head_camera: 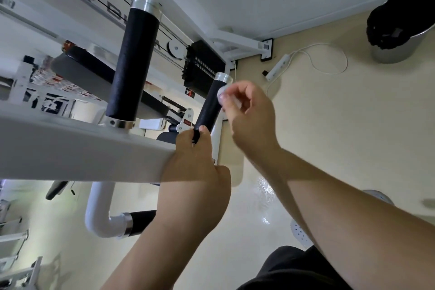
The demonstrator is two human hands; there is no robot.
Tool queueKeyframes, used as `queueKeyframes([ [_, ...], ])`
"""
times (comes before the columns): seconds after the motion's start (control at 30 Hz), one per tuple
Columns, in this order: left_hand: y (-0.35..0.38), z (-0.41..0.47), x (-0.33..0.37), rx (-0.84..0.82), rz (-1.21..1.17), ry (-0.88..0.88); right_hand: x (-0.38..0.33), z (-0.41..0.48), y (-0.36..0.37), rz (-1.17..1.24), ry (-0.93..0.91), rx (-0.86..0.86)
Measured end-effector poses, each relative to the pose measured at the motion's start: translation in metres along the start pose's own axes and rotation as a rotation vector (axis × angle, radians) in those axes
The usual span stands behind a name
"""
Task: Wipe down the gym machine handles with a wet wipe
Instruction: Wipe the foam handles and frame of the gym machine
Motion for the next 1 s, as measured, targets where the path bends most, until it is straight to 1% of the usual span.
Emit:
queueKeyframes([
  [0.07, 0.000, 0.000, 0.001, -0.002, -0.028, -0.013, -0.005, 0.014, -0.006, -0.012, -0.029, 0.065],
  [0.1, 0.000, 0.000, 0.002, -0.004, -0.037, -0.021, -0.007, 0.015, -0.007, -0.007, -0.033, 0.071],
  [0.17, 0.001, 0.002, 0.000, -0.011, -0.029, -0.026, -0.005, 0.005, -0.005, -0.015, -0.017, 0.002],
  [0.27, 0.002, 0.003, -0.005, 0.004, 0.014, 0.020, 0.009, -0.027, 0.007, -0.098, -0.001, -0.133],
  [0.37, 0.002, 0.002, -0.006, 0.002, 0.019, 0.029, 0.017, -0.039, 0.010, 0.001, 0.087, -0.218],
  [0.4, 0.002, 0.002, -0.007, -0.002, 0.008, 0.026, 0.015, -0.033, 0.008, 0.001, 0.082, -0.207],
  [0.47, 0.001, 0.001, -0.006, -0.014, -0.016, 0.003, 0.009, -0.010, 0.003, 0.001, 0.082, -0.130],
  [0.53, 0.001, 0.001, -0.004, -0.018, -0.038, -0.020, -0.002, 0.016, -0.005, 0.081, 0.096, -0.054],
  [0.6, 0.001, 0.001, -0.002, -0.015, -0.060, -0.020, -0.007, 0.030, -0.009, 0.134, 0.097, -0.028],
  [0.67, 0.001, 0.002, -0.003, -0.011, -0.064, -0.016, -0.001, 0.024, -0.007, 0.112, 0.118, -0.076],
  [0.77, 0.002, 0.004, -0.005, 0.012, -0.050, 0.009, 0.019, -0.019, 0.006, 0.055, 0.129, -0.204],
  [0.87, 0.002, 0.005, -0.006, 0.039, -0.141, -0.045, 0.027, -0.047, 0.014, 0.005, 0.078, -0.304],
  [0.93, 0.002, 0.003, -0.006, 0.051, -0.197, -0.044, 0.023, -0.035, 0.010, -0.008, 0.074, -0.287],
  [1.0, 0.003, 0.001, -0.005, 0.057, -0.240, -0.038, 0.013, -0.007, 0.002, 0.032, 0.104, -0.192],
])
Point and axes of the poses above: each hand's wrist, its own z-axis towards the middle knuckle, its own y-axis out of the palm, x = y × z, the point moved 2 cm from there along z, towards the middle knuckle, and after that the axes turned 5 degrees about y, right-handed, at the moved point
